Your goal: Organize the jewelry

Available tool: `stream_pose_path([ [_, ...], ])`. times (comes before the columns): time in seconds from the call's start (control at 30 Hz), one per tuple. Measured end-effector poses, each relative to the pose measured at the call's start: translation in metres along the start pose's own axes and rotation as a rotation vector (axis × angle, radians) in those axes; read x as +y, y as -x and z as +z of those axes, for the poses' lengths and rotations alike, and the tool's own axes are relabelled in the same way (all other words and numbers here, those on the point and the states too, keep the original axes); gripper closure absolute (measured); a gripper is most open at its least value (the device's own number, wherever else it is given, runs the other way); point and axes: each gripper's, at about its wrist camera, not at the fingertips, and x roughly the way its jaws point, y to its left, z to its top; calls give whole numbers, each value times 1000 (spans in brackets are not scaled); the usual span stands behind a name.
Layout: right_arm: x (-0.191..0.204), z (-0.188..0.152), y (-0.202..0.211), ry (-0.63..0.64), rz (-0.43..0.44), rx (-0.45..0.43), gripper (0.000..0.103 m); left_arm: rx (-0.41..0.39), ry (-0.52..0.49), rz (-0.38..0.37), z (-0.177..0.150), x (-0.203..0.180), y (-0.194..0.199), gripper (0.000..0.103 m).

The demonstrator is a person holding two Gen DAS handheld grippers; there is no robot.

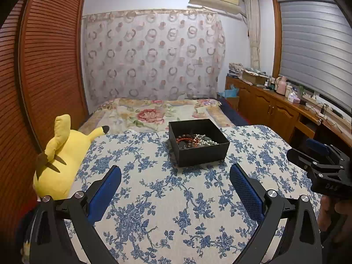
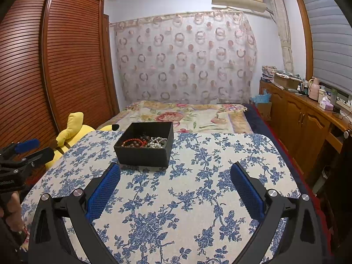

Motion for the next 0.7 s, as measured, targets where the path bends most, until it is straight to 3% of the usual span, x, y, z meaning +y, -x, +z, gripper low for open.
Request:
stream_pose_path([
  [0.7, -5, -6, 0, -4, -4, 0, 2, -19, 0, 0, 10, -1, 7, 8],
])
